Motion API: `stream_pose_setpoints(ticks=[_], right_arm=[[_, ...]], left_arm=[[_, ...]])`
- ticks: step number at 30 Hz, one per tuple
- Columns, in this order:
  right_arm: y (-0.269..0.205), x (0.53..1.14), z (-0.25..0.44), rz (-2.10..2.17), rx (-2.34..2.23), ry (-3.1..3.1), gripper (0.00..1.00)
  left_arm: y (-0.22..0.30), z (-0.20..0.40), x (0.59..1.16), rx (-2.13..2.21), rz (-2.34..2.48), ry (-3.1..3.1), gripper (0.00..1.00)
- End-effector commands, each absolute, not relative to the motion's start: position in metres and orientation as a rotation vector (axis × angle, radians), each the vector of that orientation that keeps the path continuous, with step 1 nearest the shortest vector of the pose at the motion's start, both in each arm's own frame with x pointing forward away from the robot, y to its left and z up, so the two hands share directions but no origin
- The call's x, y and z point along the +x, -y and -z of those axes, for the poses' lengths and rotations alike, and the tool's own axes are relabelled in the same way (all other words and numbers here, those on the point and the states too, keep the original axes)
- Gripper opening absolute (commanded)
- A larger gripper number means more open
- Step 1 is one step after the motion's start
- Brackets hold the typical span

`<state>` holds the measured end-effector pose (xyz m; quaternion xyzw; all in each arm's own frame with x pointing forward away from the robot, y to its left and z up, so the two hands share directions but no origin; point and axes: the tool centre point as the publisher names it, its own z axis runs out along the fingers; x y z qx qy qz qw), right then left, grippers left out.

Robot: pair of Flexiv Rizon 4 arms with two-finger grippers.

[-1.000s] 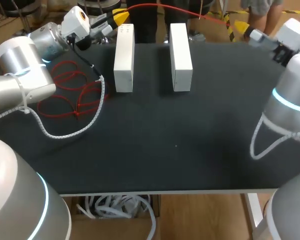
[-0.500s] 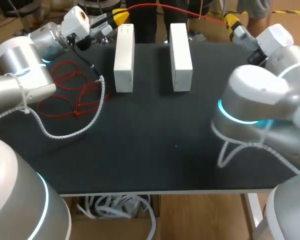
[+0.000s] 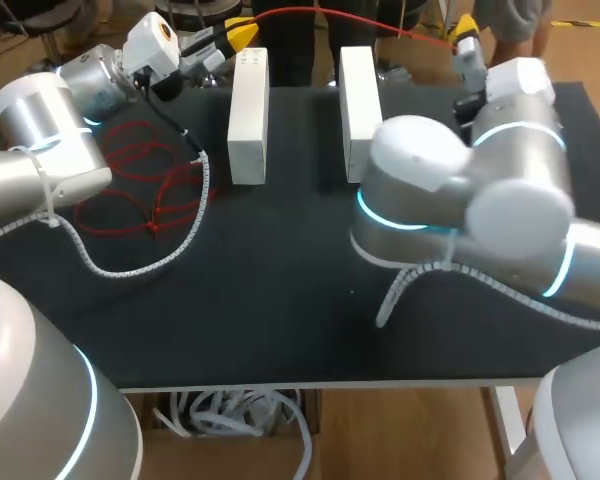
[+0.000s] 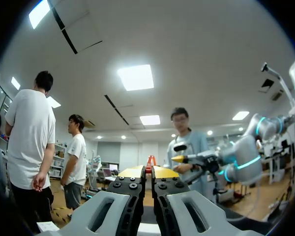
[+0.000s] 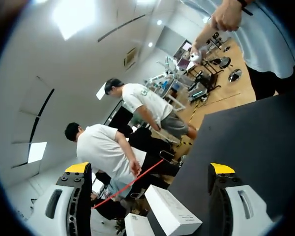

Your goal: Grab the tape and strap the tape.

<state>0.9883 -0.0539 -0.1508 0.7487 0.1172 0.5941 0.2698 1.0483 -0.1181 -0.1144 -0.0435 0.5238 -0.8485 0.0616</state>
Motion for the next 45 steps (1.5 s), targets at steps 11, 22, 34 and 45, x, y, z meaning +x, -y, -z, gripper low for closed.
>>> stream_pose_setpoints(ticks=[11, 22, 34, 45], right_arm=[[0.054, 0.983, 0.144, -1.460, 2.575, -0.327, 1.00], [0.044, 0.984, 0.151, -1.696, 2.576, -0.065, 1.00], [0.044, 0.984, 0.151, -1.696, 2.576, -0.065, 1.00], [0.028, 1.009, 0.152, -2.165, 2.564, 0.510, 1.00]], left_arm=[[0.118, 0.115, 1.048, -0.133, 2.564, -1.582, 0.00], [0.118, 0.115, 1.048, -0.133, 2.564, -1.582, 0.00], [0.118, 0.115, 1.048, -0.133, 2.564, -1.582, 0.00], [0.118, 0.115, 1.048, -0.133, 2.564, -1.582, 0.00]])
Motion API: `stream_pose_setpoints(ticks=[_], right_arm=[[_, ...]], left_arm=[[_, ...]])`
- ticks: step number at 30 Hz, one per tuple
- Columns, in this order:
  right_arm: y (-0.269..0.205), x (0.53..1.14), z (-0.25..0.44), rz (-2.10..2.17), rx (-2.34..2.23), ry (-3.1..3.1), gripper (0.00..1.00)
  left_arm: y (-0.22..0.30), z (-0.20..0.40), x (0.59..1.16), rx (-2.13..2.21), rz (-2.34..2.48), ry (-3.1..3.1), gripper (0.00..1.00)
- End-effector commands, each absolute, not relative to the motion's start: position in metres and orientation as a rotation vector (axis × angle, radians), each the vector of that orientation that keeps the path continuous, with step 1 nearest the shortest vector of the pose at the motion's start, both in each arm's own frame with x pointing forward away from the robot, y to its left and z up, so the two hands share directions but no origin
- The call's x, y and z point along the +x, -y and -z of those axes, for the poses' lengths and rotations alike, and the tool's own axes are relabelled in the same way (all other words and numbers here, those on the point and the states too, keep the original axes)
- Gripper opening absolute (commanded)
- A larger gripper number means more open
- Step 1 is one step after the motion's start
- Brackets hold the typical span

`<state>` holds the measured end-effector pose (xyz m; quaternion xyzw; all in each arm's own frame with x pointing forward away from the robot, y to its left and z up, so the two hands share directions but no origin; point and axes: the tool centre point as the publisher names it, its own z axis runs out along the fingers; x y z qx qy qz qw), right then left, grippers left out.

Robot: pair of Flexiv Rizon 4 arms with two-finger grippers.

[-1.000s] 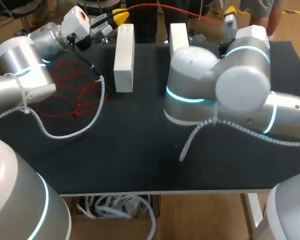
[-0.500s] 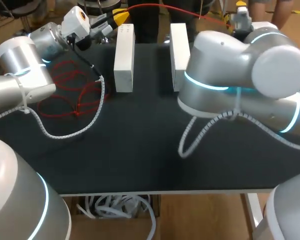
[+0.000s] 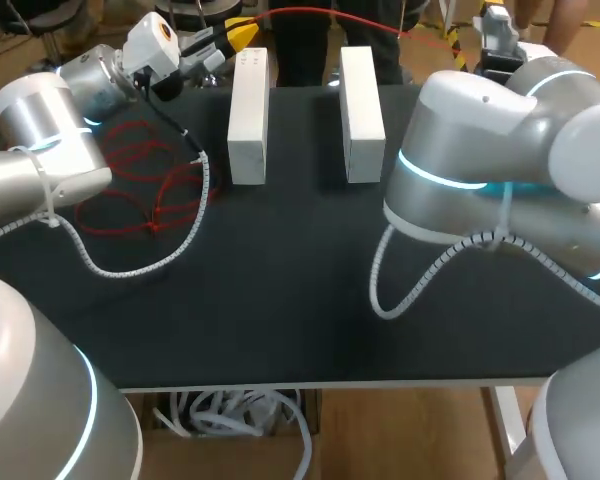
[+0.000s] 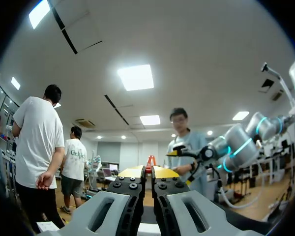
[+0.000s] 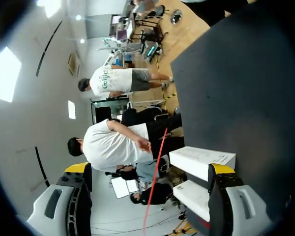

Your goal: Grab the tape and strap the tape.

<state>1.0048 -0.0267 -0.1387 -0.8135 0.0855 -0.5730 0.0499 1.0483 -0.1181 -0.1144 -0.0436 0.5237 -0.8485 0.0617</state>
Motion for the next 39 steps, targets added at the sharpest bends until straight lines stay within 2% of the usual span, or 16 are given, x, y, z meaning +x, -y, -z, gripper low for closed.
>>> stream_pose_setpoints(ticks=[1, 15, 39], right_arm=[[0.027, 1.012, 0.153, 1.867, -2.122, -0.469, 1.00], [0.014, 1.044, 0.156, 2.003, -1.838, -0.512, 1.00], [0.008, 1.066, 0.138, 2.023, -1.985, -0.488, 1.00]], left_arm=[[0.118, 0.115, 1.048, -0.133, 2.564, -1.582, 0.00], [0.118, 0.115, 1.048, -0.133, 2.564, -1.582, 0.00], [0.118, 0.115, 1.048, -0.133, 2.564, -1.582, 0.00]])
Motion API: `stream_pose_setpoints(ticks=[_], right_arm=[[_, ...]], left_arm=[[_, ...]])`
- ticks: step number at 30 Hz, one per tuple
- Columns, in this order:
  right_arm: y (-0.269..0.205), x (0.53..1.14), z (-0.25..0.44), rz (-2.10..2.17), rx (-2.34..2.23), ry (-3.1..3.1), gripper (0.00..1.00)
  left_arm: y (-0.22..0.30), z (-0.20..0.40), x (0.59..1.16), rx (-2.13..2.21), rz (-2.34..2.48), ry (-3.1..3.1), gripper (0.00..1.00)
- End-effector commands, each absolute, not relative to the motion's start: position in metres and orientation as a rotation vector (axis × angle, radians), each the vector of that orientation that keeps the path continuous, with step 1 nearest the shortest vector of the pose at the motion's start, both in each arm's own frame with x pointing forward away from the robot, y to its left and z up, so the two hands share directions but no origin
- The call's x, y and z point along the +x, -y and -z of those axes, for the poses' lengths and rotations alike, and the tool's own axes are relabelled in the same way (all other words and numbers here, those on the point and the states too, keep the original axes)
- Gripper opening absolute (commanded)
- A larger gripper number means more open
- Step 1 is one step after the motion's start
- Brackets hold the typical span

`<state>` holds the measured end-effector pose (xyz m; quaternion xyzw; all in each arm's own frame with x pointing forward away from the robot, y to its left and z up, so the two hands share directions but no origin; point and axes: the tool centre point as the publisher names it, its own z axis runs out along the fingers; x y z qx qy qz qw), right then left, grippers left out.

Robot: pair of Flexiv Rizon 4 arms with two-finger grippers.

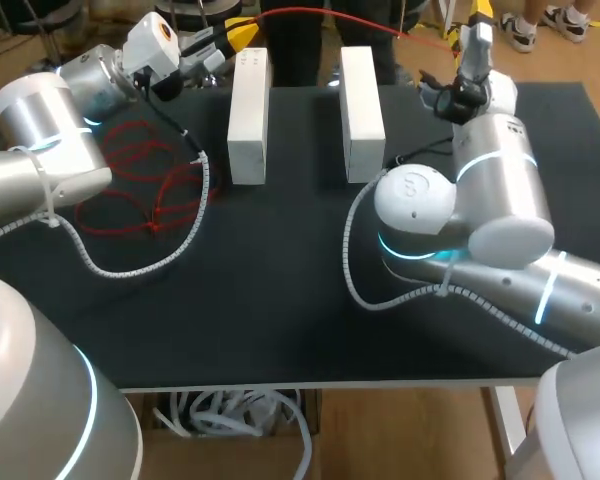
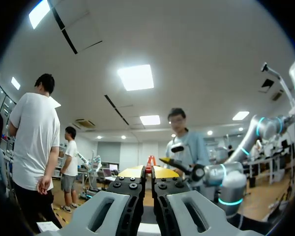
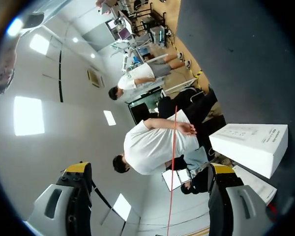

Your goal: Grab the tape and strap the tape.

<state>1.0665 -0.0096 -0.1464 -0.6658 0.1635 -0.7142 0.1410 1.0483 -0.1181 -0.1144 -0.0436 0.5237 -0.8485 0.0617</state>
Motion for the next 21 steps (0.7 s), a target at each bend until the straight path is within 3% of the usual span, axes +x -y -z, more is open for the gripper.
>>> stream_pose_setpoints(ticks=[1, 11, 13, 18, 21], right_arm=[[0.008, 1.067, 0.138, 2.022, -1.987, -0.488, 1.00], [0.012, 1.069, 0.138, 2.032, -1.991, -0.476, 0.80], [0.013, 1.069, 0.138, 2.034, -1.991, -0.476, 0.64], [0.016, 1.071, 0.136, 2.038, -1.992, -0.476, 0.50], [0.019, 1.071, 0.136, 2.042, -1.995, -0.471, 0.47]], left_arm=[[0.118, 0.115, 1.048, -0.133, 2.564, -1.582, 0.00], [0.118, 0.115, 1.048, -0.133, 2.564, -1.582, 0.00], [0.118, 0.115, 1.048, -0.133, 2.564, -1.582, 0.00], [0.118, 0.115, 1.048, -0.133, 2.564, -1.582, 0.00], [0.118, 0.115, 1.048, -0.133, 2.564, -1.582, 0.00]])
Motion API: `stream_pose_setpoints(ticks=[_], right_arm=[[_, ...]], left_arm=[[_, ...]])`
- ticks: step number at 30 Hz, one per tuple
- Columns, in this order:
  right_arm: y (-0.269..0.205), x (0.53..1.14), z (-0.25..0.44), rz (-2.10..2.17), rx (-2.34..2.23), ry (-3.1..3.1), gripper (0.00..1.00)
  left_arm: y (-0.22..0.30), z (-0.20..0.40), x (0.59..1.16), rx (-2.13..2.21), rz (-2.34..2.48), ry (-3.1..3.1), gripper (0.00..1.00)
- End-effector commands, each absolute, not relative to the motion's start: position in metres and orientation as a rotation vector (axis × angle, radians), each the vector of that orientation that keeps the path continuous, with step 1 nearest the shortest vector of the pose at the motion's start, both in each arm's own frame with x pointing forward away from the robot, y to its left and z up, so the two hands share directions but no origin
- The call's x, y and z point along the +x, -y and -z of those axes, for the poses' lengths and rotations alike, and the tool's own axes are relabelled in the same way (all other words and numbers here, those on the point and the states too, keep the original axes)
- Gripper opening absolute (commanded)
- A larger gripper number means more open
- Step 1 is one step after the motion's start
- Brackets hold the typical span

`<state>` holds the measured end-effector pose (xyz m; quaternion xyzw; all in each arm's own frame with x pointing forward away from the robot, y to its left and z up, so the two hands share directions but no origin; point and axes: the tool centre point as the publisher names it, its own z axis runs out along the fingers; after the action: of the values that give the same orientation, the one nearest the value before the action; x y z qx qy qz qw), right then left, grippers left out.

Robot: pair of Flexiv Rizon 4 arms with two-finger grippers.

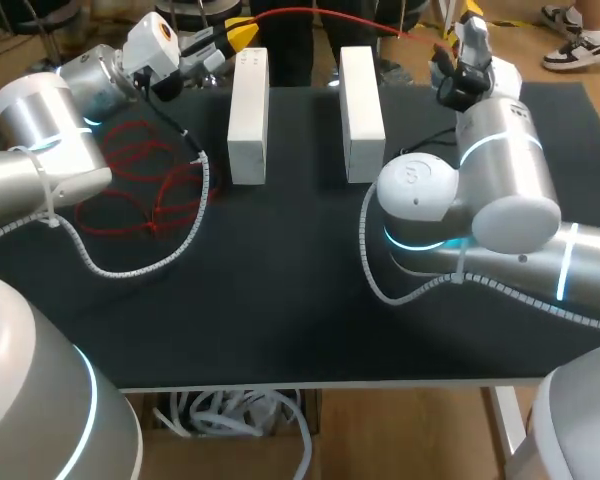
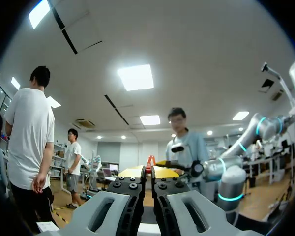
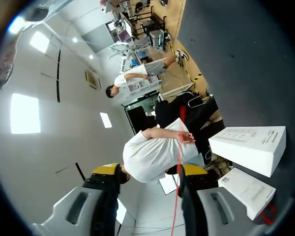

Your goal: Grab the tape and strap the tape.

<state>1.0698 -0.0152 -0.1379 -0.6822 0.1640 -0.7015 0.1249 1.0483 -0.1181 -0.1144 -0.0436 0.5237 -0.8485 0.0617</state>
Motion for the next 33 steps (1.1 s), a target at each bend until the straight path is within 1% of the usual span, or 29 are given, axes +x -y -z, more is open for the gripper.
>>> stream_pose_setpoints(ticks=[1, 9, 17, 33], right_arm=[[0.020, 1.070, 0.137, 2.043, -1.996, -0.467, 0.47], [0.029, 1.070, 0.139, 2.053, -2.009, -0.452, 0.47], [0.033, 1.066, 0.141, 2.054, -2.020, -0.435, 0.45], [0.021, 1.059, 0.138, 2.046, -2.009, -0.431, 0.42]], left_arm=[[0.118, 0.115, 1.048, -0.133, 2.564, -1.582, 0.00], [0.118, 0.115, 1.048, -0.133, 2.564, -1.582, 0.00], [0.118, 0.115, 1.048, -0.133, 2.564, -1.582, 0.00], [0.118, 0.115, 1.048, -0.133, 2.564, -1.582, 0.00]])
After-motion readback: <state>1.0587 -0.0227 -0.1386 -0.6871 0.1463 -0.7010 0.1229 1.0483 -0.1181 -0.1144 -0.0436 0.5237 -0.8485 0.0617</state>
